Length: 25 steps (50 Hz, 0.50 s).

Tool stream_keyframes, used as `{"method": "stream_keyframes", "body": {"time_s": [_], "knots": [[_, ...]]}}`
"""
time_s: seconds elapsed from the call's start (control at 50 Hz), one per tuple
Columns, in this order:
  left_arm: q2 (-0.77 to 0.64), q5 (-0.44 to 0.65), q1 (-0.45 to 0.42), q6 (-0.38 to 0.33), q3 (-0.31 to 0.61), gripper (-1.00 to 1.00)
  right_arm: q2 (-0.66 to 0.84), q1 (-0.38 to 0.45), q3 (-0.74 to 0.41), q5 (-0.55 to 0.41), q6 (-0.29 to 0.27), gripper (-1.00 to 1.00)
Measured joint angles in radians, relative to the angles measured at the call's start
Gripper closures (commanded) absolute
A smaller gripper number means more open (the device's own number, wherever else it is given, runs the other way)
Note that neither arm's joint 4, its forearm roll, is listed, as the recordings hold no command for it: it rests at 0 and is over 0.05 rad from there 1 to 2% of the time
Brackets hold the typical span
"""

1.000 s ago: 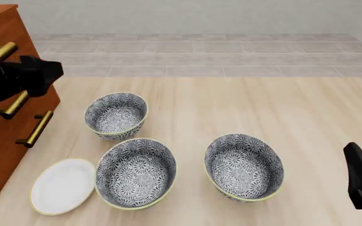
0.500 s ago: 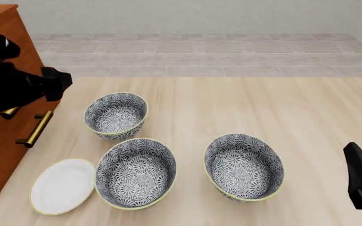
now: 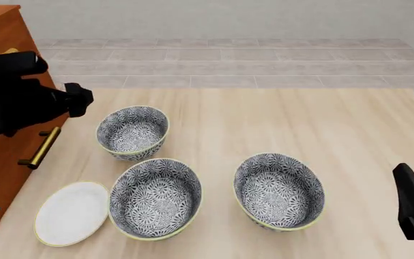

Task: Stack the bowl at the front on the bowl in the middle.

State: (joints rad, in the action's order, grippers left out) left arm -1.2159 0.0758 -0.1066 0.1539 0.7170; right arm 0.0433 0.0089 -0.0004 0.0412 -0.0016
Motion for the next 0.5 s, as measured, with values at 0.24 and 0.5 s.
{"method": "stream_keyframes", "body": {"time_s": [0.24, 0.5], "knots": [[-0.057, -0.034, 0.006, 0.001, -0.002, -1.0, 0.0, 0.0, 0.0, 0.0, 0.0, -1.0], [-0.111, -0.078, 0.01, 0.007, -0.015, -1.0, 0.0, 0.0, 0.0, 0.0, 0.0, -1.0]]}}
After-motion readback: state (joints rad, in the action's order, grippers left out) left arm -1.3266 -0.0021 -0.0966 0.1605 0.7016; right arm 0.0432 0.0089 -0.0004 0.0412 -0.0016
